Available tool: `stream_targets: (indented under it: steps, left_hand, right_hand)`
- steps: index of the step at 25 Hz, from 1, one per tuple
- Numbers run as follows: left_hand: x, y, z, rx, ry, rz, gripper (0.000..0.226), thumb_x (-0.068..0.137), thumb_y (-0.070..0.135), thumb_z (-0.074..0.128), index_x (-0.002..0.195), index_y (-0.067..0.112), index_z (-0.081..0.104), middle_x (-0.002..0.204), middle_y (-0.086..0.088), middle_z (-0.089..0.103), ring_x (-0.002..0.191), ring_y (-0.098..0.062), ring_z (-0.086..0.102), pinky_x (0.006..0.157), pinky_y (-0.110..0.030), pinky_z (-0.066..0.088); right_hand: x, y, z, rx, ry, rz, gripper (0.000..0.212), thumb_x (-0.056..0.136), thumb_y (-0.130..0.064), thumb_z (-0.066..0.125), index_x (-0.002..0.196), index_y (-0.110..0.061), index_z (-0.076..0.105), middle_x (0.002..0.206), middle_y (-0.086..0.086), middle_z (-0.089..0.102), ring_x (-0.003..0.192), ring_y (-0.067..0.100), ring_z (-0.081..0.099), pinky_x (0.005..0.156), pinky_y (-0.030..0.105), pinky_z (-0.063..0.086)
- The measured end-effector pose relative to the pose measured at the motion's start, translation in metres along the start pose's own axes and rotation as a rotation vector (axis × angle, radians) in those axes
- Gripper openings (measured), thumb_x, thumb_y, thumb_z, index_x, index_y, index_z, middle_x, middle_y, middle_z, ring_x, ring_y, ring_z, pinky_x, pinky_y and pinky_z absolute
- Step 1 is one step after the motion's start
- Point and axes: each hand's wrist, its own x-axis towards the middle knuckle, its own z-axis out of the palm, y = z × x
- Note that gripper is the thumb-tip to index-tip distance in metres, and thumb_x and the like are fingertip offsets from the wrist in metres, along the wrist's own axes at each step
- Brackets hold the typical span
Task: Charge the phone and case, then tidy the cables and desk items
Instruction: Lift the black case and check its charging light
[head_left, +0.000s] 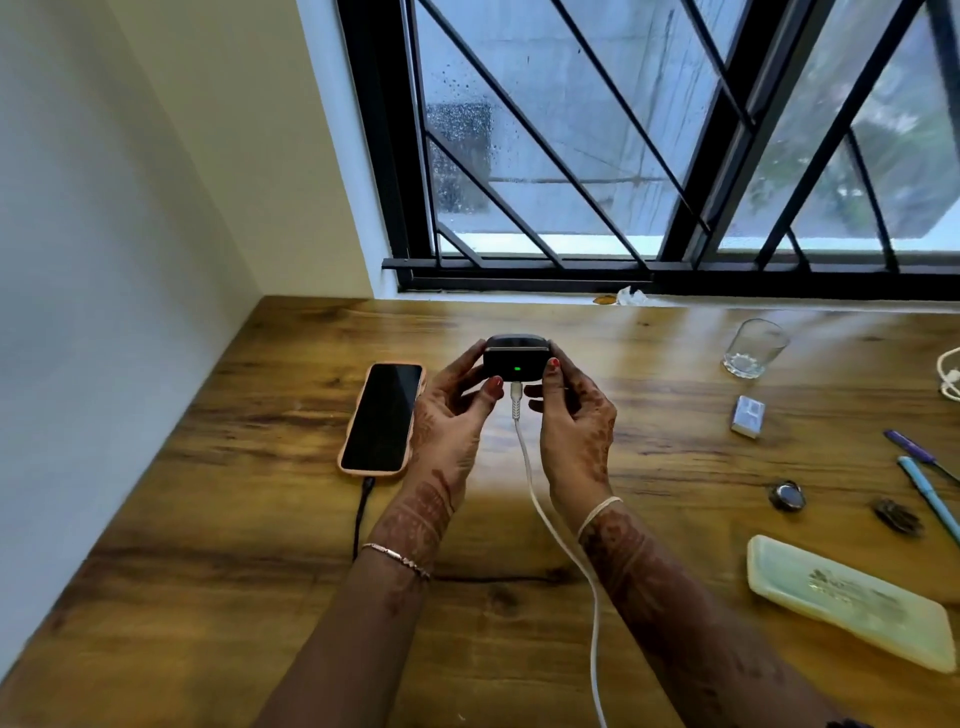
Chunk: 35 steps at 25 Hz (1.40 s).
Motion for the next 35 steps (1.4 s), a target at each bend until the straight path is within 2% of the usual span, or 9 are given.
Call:
stream_targets:
  steps: [5, 10, 16, 22, 30, 35]
  left_hand:
    - [-0.008, 0.038, 0.003, -0.06, -0.047, 0.118, 0.043, 0.085, 0.01, 0.068, 0.123, 0.029, 0.062, 0.116, 0.002, 0.07, 0.102, -0.009, 0.067, 0.087, -0.023, 0.054]
    - [-0.015, 0.06, 0.003, -0.071, -0.088, 0.193, 0.044, 0.086, 0.008, 0.066, 0.127, 0.024, 0.059, 0.114, 0.005, 0.07, 0.097, -0.004, 0.068, 0.083, -0.019, 0.054]
    - [-0.018, 0.068, 0.001, -0.066, -0.099, 0.196, 0.047, 0.087, 0.008, 0.064, 0.132, 0.017, 0.055, 0.119, 0.001, 0.068, 0.095, 0.002, 0.067, 0.09, -0.024, 0.054]
    - [-0.018, 0.069, 0.001, -0.031, -0.092, 0.185, 0.047, 0.087, 0.01, 0.064, 0.132, 0.021, 0.056, 0.119, 0.004, 0.068, 0.091, -0.003, 0.067, 0.087, -0.023, 0.055]
    - [-0.016, 0.068, 0.001, -0.011, -0.085, 0.176, 0.047, 0.087, 0.011, 0.064, 0.132, 0.021, 0.056, 0.118, 0.004, 0.068, 0.087, -0.002, 0.067, 0.08, -0.017, 0.054]
    - [-0.015, 0.067, 0.001, -0.011, -0.08, 0.174, 0.047, 0.087, 0.011, 0.065, 0.132, 0.021, 0.056, 0.118, 0.003, 0.068, 0.084, -0.002, 0.067, 0.077, -0.015, 0.053]
  right_hand:
    - [-0.006, -0.036, 0.006, 0.06, 0.011, -0.131, 0.026, 0.093, -0.03, 0.056, 0.116, -0.026, 0.067, 0.102, 0.001, 0.072, 0.076, 0.005, 0.068, 0.066, 0.016, 0.053]
    - [-0.014, -0.054, 0.011, 0.119, 0.046, -0.174, 0.025, 0.093, -0.027, 0.057, 0.115, -0.025, 0.068, 0.101, -0.001, 0.073, 0.076, 0.007, 0.069, 0.069, 0.021, 0.056]
    - [-0.018, -0.061, 0.014, 0.115, 0.043, -0.198, 0.027, 0.093, -0.027, 0.056, 0.118, -0.024, 0.066, 0.103, -0.005, 0.072, 0.082, 0.008, 0.07, 0.071, 0.022, 0.057]
    - [-0.017, -0.059, 0.017, 0.123, 0.052, -0.187, 0.025, 0.094, -0.025, 0.055, 0.117, -0.024, 0.066, 0.098, -0.016, 0.073, 0.086, 0.006, 0.07, 0.072, 0.022, 0.057]
    - [-0.016, -0.058, 0.019, 0.131, 0.056, -0.174, 0.027, 0.094, -0.025, 0.056, 0.118, -0.021, 0.067, 0.105, -0.006, 0.072, 0.089, 0.011, 0.071, 0.073, 0.024, 0.057]
    - [-0.017, -0.058, 0.019, 0.155, 0.055, -0.162, 0.027, 0.094, -0.023, 0.056, 0.119, -0.019, 0.066, 0.105, -0.007, 0.071, 0.088, 0.006, 0.07, 0.072, 0.021, 0.056]
